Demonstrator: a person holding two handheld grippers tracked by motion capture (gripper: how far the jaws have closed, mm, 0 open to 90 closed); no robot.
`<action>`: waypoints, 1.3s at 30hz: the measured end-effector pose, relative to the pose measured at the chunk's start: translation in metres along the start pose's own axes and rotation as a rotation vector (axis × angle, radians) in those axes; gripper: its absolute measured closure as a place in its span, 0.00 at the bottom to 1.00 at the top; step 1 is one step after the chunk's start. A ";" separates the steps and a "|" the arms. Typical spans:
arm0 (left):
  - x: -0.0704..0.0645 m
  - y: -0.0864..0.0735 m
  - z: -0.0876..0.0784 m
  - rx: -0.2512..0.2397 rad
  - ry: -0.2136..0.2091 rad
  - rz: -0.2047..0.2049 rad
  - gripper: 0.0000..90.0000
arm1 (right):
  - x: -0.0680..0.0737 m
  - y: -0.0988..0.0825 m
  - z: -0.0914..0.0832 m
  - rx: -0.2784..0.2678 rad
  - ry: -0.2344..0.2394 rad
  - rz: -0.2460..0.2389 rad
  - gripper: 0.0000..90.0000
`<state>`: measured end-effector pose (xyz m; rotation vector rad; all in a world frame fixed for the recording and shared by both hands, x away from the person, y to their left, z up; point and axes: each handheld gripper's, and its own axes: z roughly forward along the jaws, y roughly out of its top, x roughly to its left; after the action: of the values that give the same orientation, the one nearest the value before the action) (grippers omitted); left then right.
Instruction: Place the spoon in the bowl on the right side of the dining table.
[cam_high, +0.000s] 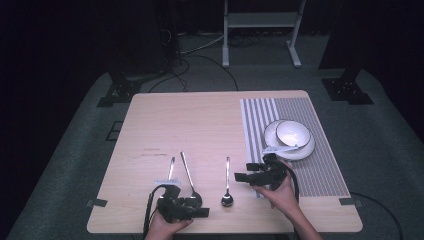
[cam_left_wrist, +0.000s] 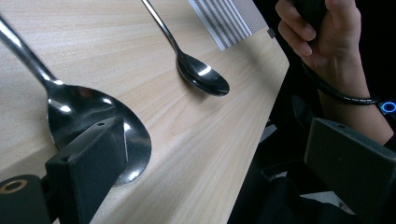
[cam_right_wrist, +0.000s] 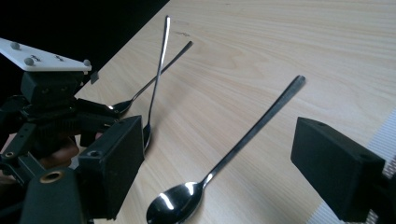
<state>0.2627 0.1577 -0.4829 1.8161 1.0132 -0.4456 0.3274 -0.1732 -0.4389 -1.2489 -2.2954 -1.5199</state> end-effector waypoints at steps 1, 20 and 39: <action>0.000 0.000 0.000 0.000 0.000 0.000 0.05 | 0.001 0.001 0.001 0.001 0.003 -0.001 0.18; 0.003 -0.001 -0.003 -0.002 -0.010 -0.005 0.05 | 0.004 0.015 0.031 0.021 0.044 0.010 0.18; 0.003 -0.001 -0.004 -0.005 -0.018 -0.011 0.05 | 0.001 0.022 0.060 0.048 0.090 0.062 0.22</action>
<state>0.2630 0.1626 -0.4841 1.7995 1.0110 -0.4649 0.3616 -0.1206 -0.4521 -1.2024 -2.2032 -1.4603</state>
